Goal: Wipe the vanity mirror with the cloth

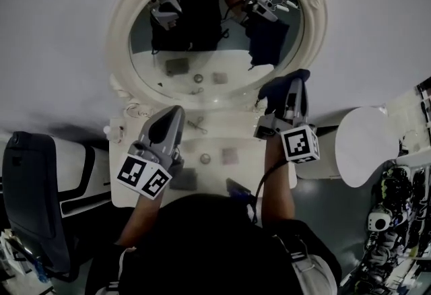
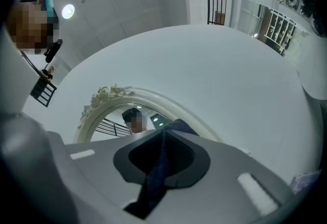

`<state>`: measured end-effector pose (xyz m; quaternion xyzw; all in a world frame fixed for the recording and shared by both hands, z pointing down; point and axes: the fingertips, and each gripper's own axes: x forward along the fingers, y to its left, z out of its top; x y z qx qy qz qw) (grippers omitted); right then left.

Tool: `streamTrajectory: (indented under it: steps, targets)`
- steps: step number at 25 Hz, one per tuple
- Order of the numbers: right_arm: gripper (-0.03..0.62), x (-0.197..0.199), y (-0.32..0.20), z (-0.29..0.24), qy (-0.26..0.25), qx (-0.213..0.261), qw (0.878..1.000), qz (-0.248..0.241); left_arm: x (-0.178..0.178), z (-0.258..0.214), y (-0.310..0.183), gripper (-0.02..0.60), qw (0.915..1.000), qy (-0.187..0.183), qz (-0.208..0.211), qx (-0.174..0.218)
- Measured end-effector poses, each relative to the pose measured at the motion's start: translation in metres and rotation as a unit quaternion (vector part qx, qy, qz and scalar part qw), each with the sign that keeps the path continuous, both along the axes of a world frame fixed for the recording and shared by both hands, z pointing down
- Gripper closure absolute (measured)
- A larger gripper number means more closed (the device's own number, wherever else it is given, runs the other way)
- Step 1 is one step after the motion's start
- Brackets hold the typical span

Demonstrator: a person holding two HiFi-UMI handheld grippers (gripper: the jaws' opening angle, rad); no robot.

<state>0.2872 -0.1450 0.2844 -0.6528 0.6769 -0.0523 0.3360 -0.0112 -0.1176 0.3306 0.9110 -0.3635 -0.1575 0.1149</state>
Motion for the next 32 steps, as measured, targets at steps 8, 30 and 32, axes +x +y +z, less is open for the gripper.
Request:
streamTrajectory:
  steps: [8,30,32]
  targets:
    - [0.566,0.014,-0.048,-0.025,0.002,0.032,0.999,-0.005,0.017,-0.012,-0.037,0.583,1.0000,0.000,0.004,0.003]
    - [0.566,0.003,-0.083,-0.038,0.024,0.104,0.994,-0.029,0.021,0.002,-0.078,0.583,0.9998,-0.011,0.001,-0.016]
    - [0.566,0.002,-0.083,-0.039,0.024,0.111,0.993,-0.036,0.021,0.003,-0.078,0.583,0.9998,-0.011,0.003,-0.018]
